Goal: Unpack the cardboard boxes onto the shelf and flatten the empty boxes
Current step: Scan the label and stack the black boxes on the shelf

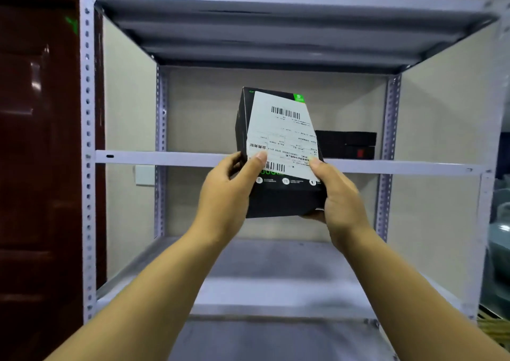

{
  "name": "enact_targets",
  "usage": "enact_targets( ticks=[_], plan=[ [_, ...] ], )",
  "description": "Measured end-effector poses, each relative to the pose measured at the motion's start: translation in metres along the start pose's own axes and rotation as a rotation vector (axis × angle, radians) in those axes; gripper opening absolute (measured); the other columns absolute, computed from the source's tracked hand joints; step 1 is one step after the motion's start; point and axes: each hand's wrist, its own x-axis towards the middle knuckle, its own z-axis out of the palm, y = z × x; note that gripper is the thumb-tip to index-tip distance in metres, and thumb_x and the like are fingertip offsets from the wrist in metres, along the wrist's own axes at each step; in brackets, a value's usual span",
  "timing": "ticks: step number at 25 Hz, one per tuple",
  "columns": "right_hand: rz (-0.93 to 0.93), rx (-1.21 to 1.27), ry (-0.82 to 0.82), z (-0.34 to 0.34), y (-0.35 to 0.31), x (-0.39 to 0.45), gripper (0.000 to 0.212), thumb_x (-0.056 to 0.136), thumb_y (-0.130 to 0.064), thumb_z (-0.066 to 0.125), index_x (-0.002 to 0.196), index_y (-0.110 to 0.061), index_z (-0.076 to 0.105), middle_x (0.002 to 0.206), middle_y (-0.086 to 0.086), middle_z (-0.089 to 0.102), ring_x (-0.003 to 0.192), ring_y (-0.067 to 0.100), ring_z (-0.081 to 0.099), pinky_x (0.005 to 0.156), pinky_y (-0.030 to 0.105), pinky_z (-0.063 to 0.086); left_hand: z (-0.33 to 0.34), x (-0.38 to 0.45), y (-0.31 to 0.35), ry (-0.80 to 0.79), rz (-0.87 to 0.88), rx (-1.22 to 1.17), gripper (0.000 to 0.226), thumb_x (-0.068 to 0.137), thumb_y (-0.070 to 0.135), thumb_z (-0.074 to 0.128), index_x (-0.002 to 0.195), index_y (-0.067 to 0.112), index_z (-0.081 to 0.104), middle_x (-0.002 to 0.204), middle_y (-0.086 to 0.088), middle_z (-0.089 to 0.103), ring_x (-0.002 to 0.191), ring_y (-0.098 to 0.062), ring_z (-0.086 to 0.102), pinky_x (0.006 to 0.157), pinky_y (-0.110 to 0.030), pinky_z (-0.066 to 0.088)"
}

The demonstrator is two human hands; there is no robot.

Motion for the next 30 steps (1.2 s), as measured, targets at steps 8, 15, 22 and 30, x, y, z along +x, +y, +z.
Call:
enact_targets(
  ticks=[8, 15, 22, 30],
  plan=[
    [-0.061, -0.301, 0.208, 0.000, -0.021, 0.075, 0.070, 0.067, -0.069, 0.053, 0.093, -0.006, 0.065, 0.097, 0.013, 0.068, 0.097, 0.039, 0.063, 0.083, 0.062, 0.051, 0.019, 0.087, 0.008, -0.026, 0.007, 0.134, 0.058, 0.071, 0.067, 0.052, 0.082, 0.014, 0.071, 0.087, -0.004, 0.074, 0.087, -0.034, 0.067, 0.088, -0.054, 0.052],
    [0.018, -0.568, 0.236, -0.010, -0.016, 0.138, 0.069, 0.086, -0.069, 0.043, 0.092, -0.006, 0.071, 0.091, 0.012, 0.072, 0.088, 0.033, 0.068, 0.085, 0.045, 0.054, 0.028, 0.164, -0.008, -0.084, -0.153, 0.186, 0.077, 0.050, 0.076, 0.049, 0.090, 0.014, 0.071, 0.092, -0.008, 0.073, 0.089, -0.031, 0.068, 0.092, -0.046, 0.051],
    [0.178, -0.665, 0.051, -0.010, -0.010, 0.179, 0.081, 0.085, -0.077, 0.028, 0.112, -0.010, 0.065, 0.097, 0.013, 0.071, 0.089, 0.029, 0.068, 0.089, 0.045, 0.054, 0.033, 0.212, -0.036, -0.188, -0.289, 0.186, 0.062, 0.088, 0.070, 0.036, 0.107, 0.018, 0.064, 0.105, -0.011, 0.068, 0.095, -0.031, 0.066, 0.090, -0.046, 0.053],
    [0.125, -0.618, -0.111, -0.018, 0.003, 0.199, 0.037, 0.086, -0.050, 0.062, 0.097, -0.016, 0.070, 0.092, 0.008, 0.072, 0.085, 0.026, 0.068, 0.077, 0.035, 0.055, 0.010, 0.224, -0.048, -0.361, -0.246, 0.093, 0.053, 0.083, 0.054, 0.061, 0.106, 0.006, 0.067, 0.098, -0.013, 0.069, 0.092, -0.033, 0.068, 0.093, -0.050, 0.052]
  ],
)
